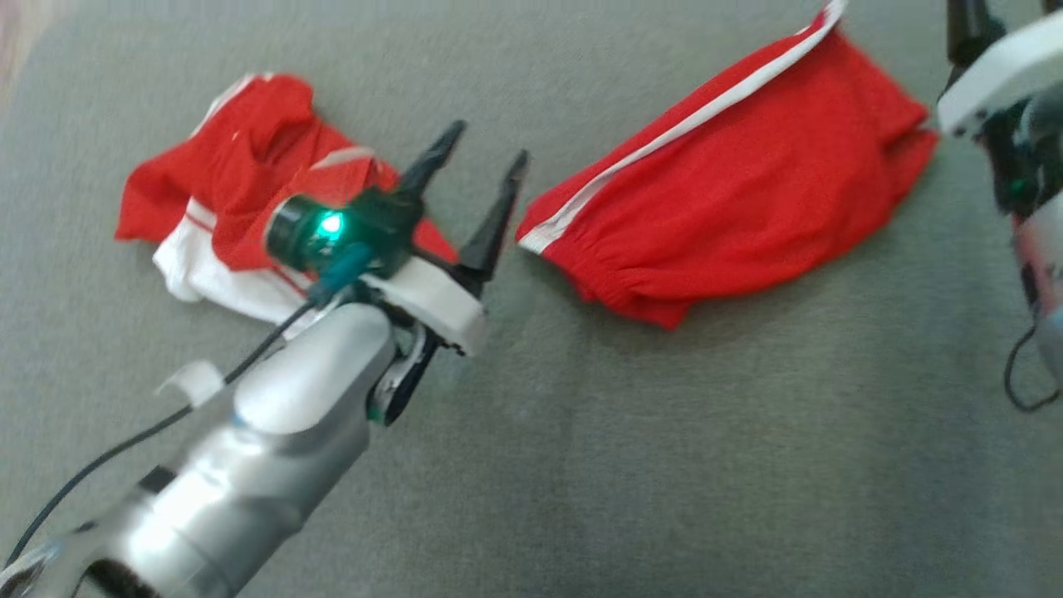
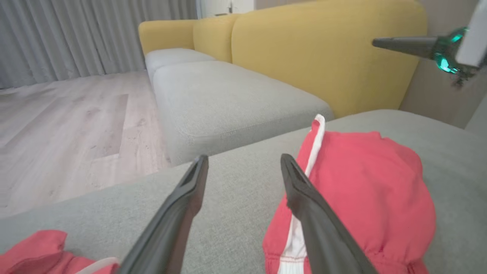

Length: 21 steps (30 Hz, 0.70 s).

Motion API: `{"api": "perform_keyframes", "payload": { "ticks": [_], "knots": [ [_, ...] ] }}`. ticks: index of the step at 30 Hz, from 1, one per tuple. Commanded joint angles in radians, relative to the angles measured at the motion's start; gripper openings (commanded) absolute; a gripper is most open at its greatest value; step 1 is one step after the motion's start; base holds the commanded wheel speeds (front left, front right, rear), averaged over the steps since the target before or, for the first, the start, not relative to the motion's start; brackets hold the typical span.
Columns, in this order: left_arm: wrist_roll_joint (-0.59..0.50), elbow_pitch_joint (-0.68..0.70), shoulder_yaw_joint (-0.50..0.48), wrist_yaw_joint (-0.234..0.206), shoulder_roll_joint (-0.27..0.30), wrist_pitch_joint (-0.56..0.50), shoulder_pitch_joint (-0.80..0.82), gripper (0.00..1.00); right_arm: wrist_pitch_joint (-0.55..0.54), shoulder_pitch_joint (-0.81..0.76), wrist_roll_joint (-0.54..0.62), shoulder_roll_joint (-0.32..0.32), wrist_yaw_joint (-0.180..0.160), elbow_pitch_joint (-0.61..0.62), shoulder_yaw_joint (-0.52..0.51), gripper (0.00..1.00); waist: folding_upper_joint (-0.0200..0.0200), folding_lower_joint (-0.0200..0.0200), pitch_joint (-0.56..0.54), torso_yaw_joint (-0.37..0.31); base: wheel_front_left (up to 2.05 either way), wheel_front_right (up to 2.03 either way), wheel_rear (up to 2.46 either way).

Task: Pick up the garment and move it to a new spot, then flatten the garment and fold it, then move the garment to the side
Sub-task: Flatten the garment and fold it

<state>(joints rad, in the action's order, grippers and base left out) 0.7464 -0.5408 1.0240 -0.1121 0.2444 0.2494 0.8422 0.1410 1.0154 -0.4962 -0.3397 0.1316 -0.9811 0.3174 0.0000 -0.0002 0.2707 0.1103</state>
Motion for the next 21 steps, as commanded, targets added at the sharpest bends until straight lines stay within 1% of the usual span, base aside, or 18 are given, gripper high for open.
{"api": "perform_keyframes", "payload": {
  "ticks": [1,5,9,11,13,15,16,17,19,21],
  "knots": [
    [0.008,0.039,-0.063,-0.019,0.036,0.011,0.012,1.00,0.026,-0.024,-0.020,-0.008,-0.001,0.048,0.019,1.00,0.0000,0.0002,-0.057,-0.043,0.00,0.00,0.00],
    [-0.033,0.117,-0.156,-0.093,0.068,0.012,-0.064,1.00,0.077,-0.114,-0.070,-0.015,-0.001,0.122,0.029,1.00,0.0000,0.0002,-0.112,-0.067,0.00,0.00,0.00],
    [-0.060,0.199,-0.256,-0.131,0.078,0.012,-0.178,1.00,0.103,-0.226,-0.097,-0.003,-0.001,0.205,0.009,1.00,0.0000,0.0002,-0.156,-0.092,0.00,0.00,0.00],
    [-0.075,0.235,-0.302,-0.140,0.077,0.012,-0.238,1.00,0.107,-0.293,-0.144,0.024,-0.001,0.257,-0.022,1.00,0.0000,0.0002,-0.172,-0.100,0.00,0.00,0.00],
    [-0.095,0.266,-0.340,-0.141,0.074,0.012,-0.296,1.00,0.110,-0.359,-0.148,0.032,-0.001,0.313,-0.039,1.00,0.0000,0.0002,-0.186,-0.108,0.00,0.00,0.00],
    [-0.114,0.292,-0.378,-0.139,0.066,0.012,-0.355,1.00,0.113,-0.426,-0.127,0.040,-0.001,0.368,-0.056,1.00,0.0000,0.0002,-0.198,-0.115,0.00,0.00,0.00],
    [-0.114,0.292,-0.378,-0.139,0.066,0.012,-0.355,1.00,0.113,-0.426,-0.127,0.040,-0.001,0.368,-0.056,1.00,0.0000,0.0002,-0.198,-0.115,0.00,0.00,0.00],
    [-0.127,0.304,-0.396,-0.138,0.062,0.012,-0.384,1.00,0.114,-0.461,-0.106,0.045,-0.001,0.395,-0.066,1.00,0.0000,0.0002,-0.204,-0.118,0.00,0.00,0.00],
    [-0.163,0.330,-0.432,-0.141,0.048,0.012,-0.441,1.00,0.116,-0.536,-0.083,0.079,-0.001,0.445,-0.097,1.00,0.0000,0.0002,-0.215,-0.125,0.00,0.00,0.00],
    [-0.197,0.355,-0.467,-0.144,0.028,0.012,-0.502,1.00,0.117,-0.605,-0.036,0.112,-0.001,0.496,-0.121,1.00,0.0000,0.0002,-0.218,-0.134,0.00,0.00,0.00]
  ]
}}
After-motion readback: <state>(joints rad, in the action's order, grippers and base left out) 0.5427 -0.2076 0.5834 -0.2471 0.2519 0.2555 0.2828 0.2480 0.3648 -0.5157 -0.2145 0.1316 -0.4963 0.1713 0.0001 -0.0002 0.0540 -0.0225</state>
